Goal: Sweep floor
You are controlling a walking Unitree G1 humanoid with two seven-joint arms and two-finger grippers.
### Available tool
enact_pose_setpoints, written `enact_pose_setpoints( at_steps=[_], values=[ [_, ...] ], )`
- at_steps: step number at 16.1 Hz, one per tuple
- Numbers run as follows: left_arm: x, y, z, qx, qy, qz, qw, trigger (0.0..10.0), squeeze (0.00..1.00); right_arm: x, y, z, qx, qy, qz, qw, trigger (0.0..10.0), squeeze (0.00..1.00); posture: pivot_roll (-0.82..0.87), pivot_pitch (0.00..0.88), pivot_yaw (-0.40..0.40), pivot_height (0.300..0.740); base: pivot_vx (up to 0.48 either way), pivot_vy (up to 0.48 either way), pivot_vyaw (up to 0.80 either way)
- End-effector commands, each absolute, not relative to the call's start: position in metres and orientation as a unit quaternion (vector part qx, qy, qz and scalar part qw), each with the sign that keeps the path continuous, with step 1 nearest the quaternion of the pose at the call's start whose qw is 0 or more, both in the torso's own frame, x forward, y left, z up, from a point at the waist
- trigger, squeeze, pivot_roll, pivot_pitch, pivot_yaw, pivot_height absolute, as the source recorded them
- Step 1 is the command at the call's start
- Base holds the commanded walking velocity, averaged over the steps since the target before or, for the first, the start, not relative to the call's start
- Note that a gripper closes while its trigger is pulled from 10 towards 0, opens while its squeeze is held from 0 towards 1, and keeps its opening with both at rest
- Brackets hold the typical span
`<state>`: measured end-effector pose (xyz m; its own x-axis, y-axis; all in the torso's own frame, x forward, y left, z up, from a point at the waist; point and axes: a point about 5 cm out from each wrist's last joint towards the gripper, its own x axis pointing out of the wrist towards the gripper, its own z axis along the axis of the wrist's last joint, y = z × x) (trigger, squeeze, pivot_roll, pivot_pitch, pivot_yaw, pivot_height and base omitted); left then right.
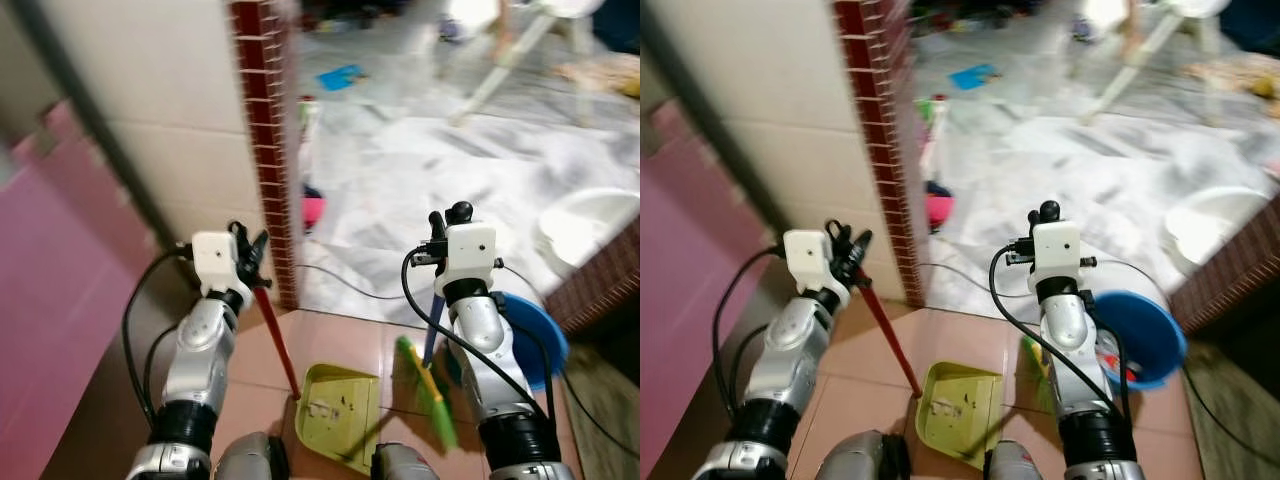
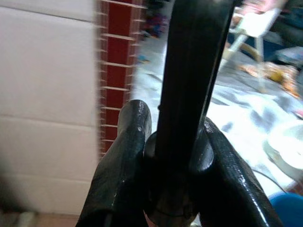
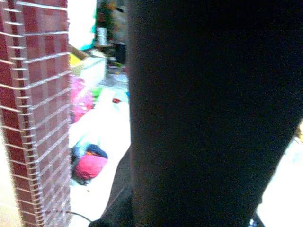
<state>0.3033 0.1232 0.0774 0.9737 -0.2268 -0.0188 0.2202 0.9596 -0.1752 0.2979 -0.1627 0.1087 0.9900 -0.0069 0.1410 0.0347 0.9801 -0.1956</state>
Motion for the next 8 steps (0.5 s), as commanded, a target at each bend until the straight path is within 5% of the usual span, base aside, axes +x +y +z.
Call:
enact_pose_setpoints(
  at_steps=[1,4,8],
  values=[
    [0.302,0.119,0.08,-0.104,0.021,-0.122,0.987,10.0,0.0,0.3,-0.168,0.11,-0.099,-0.073,-0.027,0.992,10.0,0.0,-0.05,0.0,0.058,0.74,0.0,0.48,-0.8],
    [0.302,0.111,0.078,-0.106,0.035,-0.135,0.985,10.0,0.0,0.303,-0.166,0.109,-0.103,-0.077,-0.017,0.992,10.0,0.0,-0.07,0.0,0.07,0.74,0.0,0.48,-0.75],
    [0.304,0.103,0.081,-0.093,0.032,-0.149,0.984,10.0,0.0,0.307,-0.163,0.109,-0.101,-0.079,-0.015,0.992,10.0,0.0,-0.09,0.0,0.071,0.74,0.0,0.32,0.0]
  ],
)
